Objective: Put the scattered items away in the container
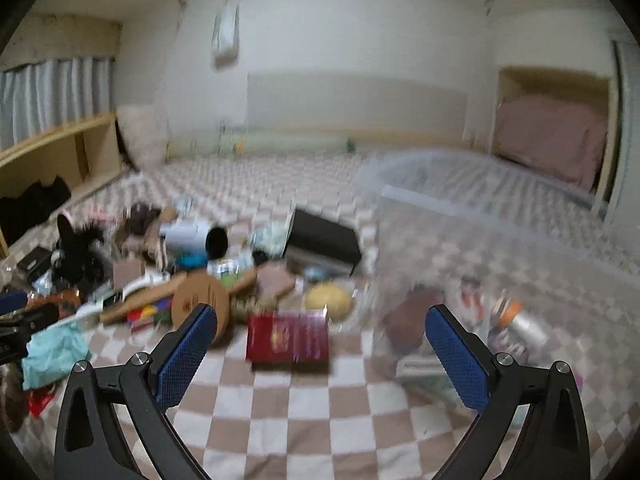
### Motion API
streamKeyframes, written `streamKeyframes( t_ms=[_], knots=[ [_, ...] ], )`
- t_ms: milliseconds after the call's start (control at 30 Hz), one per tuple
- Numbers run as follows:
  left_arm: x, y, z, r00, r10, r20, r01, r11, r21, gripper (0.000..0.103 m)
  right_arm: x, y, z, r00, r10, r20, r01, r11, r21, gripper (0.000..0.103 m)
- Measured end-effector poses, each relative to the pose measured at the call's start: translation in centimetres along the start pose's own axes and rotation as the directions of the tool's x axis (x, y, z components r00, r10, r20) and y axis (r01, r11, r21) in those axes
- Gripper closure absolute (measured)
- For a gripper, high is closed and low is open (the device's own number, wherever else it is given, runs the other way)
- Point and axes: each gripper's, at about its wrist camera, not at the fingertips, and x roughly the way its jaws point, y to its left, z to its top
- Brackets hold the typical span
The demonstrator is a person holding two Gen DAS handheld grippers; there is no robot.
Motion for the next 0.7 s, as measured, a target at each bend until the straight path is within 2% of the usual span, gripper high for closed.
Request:
streamKeyframes(
  t_ms=[200,267,333,467,567,700],
  knots=[
    [-1.5,0.5,0.5,0.994,0.062,0.085,-0.062,0.998,-0.001,0.014,-2.3,-0.1,0.7,0.989,-0.031,0.145,0.035,0.999,-0.025,0.0],
    [-2.0,0.9,0.6,0.993,0.066,0.098,-0.065,0.998,-0.015,0.014,-2.7,0.0,0.9,0.985,-0.042,0.167,0.049,0.998,-0.036,0.0],
    [-2.2,1.2,0.6,0.993,0.065,0.101,-0.062,0.998,-0.025,0.014,-3.1,-0.2,1.1,0.983,-0.014,0.184,0.02,0.999,-0.028,0.0],
    [-2.2,1.6,0.3,0.993,0.068,0.092,-0.066,0.997,-0.029,0.014,-3.2,-0.1,1.3,0.986,0.021,0.166,-0.017,0.999,-0.03,0.0],
    [-2.0,1.5,0.0,0.994,0.072,0.083,-0.07,0.997,-0.027,0.014,-2.6,0.7,1.1,0.994,0.009,0.11,-0.001,0.998,-0.07,0.0],
    [-1.7,1.1,-0.9,0.995,0.076,0.066,-0.076,0.997,0.001,0.014,-1.8,1.7,0.2,0.999,0.027,0.041,-0.022,0.994,-0.111,0.0]
  ],
)
